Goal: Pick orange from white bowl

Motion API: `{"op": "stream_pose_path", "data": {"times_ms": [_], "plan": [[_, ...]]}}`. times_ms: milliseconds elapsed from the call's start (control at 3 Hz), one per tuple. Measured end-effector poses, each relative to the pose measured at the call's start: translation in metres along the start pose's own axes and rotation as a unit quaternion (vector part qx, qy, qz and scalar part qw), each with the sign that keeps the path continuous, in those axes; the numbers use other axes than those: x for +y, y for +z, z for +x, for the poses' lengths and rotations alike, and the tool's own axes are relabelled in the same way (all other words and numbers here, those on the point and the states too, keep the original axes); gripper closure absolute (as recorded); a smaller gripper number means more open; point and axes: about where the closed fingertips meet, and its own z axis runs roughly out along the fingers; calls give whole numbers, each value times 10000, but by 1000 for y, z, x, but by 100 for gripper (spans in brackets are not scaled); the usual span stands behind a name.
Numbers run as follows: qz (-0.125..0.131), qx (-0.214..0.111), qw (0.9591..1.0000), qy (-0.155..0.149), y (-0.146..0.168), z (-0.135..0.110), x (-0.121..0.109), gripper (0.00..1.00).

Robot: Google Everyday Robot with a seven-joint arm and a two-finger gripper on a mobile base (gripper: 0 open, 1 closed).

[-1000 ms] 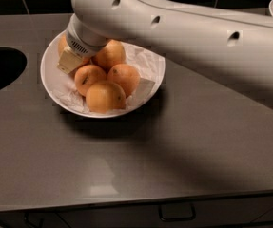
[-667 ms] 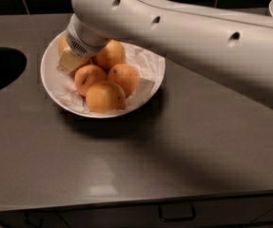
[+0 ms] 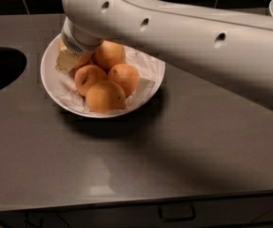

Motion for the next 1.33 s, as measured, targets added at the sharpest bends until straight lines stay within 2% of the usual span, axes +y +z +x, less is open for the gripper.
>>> {"op": "stream_pose_path", "data": {"times_ms": [333,667,1000,1333], "plan": [[51,23,10000,-20,2,-1,0,24],[90,59,9999,-33,3,-1,0,40],[98,76,9999,-35,3,0,0,41],[96,88,9999,-36,3,0,1,60]]}}
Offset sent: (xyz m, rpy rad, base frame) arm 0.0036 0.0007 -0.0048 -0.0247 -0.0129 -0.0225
